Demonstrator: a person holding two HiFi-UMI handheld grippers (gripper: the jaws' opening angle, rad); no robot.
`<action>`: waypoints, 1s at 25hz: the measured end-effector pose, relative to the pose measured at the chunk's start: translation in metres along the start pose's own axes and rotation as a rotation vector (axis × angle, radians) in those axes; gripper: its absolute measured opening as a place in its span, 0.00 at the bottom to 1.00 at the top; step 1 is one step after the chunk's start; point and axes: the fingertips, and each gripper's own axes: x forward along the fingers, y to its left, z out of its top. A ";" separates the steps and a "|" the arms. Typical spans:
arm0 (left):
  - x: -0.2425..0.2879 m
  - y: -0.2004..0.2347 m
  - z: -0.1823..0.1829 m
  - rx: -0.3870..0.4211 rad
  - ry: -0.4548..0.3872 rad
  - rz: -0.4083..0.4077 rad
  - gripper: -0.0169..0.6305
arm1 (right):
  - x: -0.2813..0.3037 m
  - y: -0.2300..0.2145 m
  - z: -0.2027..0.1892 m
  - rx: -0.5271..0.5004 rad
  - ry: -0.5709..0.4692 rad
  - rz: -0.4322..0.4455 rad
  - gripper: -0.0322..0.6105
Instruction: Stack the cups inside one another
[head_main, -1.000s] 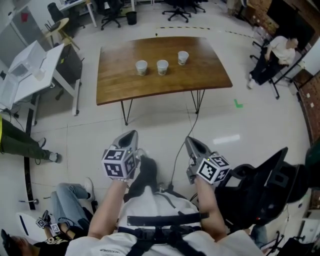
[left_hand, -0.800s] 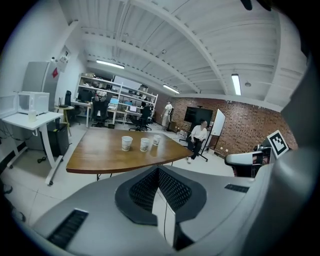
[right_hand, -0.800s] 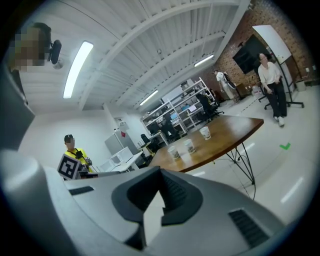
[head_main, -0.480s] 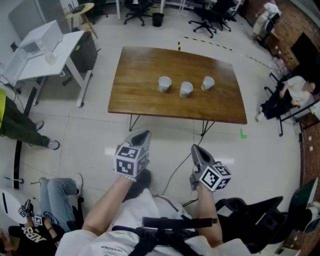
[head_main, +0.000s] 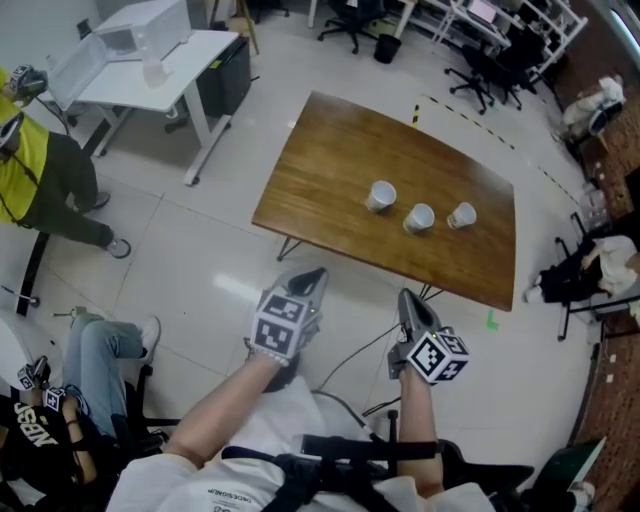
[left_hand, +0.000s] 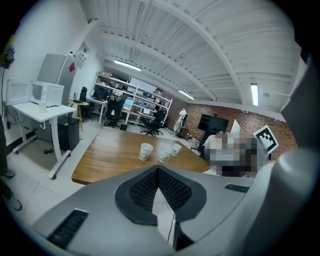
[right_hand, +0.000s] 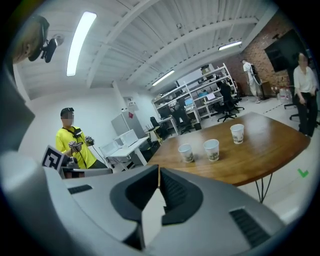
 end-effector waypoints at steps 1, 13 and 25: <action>0.002 0.006 0.003 -0.001 -0.002 0.005 0.02 | 0.008 -0.001 0.003 -0.005 0.002 -0.004 0.10; 0.063 0.009 0.035 0.034 0.028 -0.046 0.02 | 0.060 -0.052 0.048 -0.046 0.017 -0.084 0.26; 0.143 -0.015 0.048 -0.007 0.040 -0.007 0.02 | 0.123 -0.164 0.080 -0.137 0.147 -0.130 0.33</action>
